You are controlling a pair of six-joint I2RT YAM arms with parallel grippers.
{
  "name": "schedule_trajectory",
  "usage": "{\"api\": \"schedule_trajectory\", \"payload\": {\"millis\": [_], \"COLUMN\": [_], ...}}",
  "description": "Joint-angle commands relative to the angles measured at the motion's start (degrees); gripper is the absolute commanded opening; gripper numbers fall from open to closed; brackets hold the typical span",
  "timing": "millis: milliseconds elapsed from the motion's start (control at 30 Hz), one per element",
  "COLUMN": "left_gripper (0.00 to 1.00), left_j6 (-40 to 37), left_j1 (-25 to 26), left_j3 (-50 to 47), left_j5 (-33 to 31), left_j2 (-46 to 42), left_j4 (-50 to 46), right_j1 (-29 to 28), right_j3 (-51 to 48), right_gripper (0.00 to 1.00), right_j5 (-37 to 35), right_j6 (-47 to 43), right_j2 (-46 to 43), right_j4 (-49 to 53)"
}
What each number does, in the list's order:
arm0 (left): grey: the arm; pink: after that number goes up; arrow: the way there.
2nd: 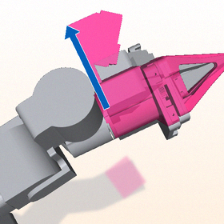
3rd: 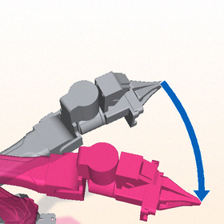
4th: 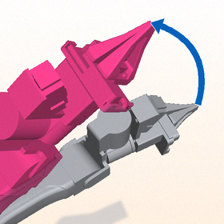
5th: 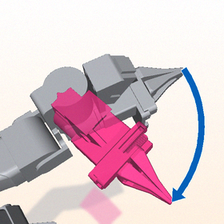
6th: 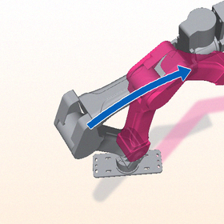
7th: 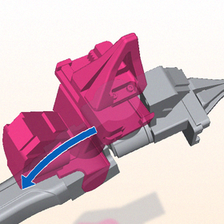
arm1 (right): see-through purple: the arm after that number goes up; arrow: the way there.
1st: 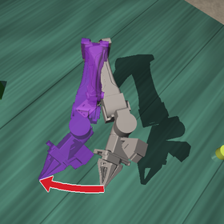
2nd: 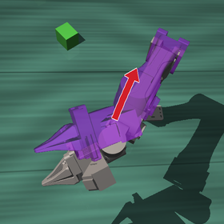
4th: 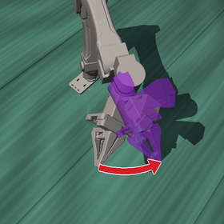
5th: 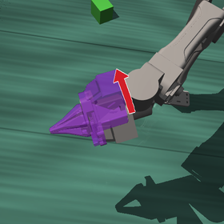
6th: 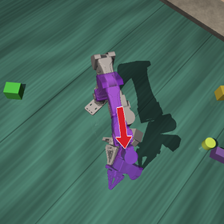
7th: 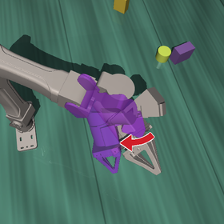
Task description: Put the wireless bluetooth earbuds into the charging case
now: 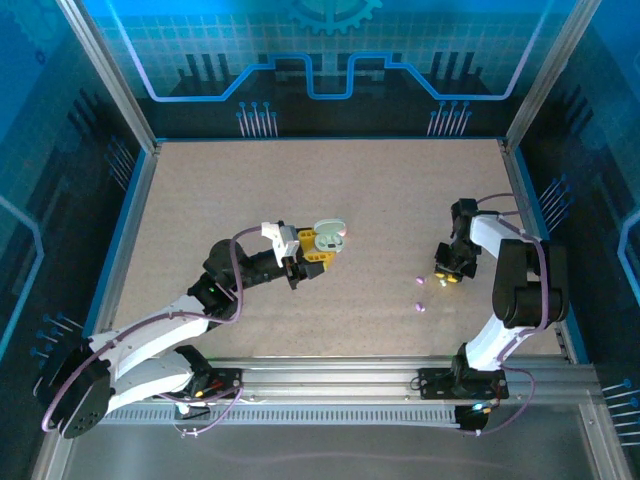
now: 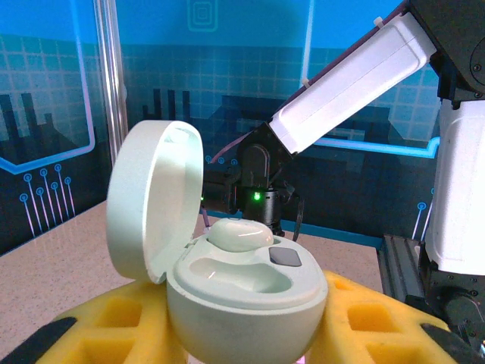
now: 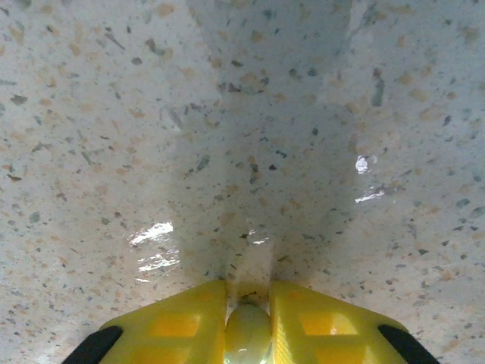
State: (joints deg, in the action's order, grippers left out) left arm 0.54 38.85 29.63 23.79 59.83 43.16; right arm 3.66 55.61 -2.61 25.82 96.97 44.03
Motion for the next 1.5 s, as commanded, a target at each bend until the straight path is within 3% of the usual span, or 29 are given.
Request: {"api": "schedule_trajectory", "payload": {"millis": [0,267,500,733,1200,1467], "left_gripper": [0.26,0.26,0.26,0.26,0.25,0.26], "left_j6": [0.5,0.2,-0.3,-0.2,-3.7,-5.1], "left_j1": [0.4,0.4,0.4,0.4,1.8,2.8], "left_j3": [0.7,0.6,0.6,0.4,0.4,0.1], "left_j5": [-0.7,-0.9,-2.0,-6.1,-10.0,-12.3], "left_j2": [-0.6,-0.8,-0.4,2.0,6.2,6.4], "left_j4": [0.9,0.4,0.1,1.8,6.0,7.4], "right_j1": [-1.3,-2.2,-3.6,-9.8,-33.1,-39.6], "right_j3": [0.7,-0.8,-0.4,5.9,17.5,20.0], "right_gripper": [0.21,0.18,0.18,0.19,0.2,0.19], "right_j5": [-0.4,3.3,20.1,34.0,32.8,28.9], "right_j6": [-0.4,1.2,5.0,12.5,17.7,18.1], "right_j2": [0.3,-9.2,-26.4,-34.5,-30.3,-26.4], "right_j4": [0.0,1.1,-0.6,-4.4,-13.4,-15.4]}}
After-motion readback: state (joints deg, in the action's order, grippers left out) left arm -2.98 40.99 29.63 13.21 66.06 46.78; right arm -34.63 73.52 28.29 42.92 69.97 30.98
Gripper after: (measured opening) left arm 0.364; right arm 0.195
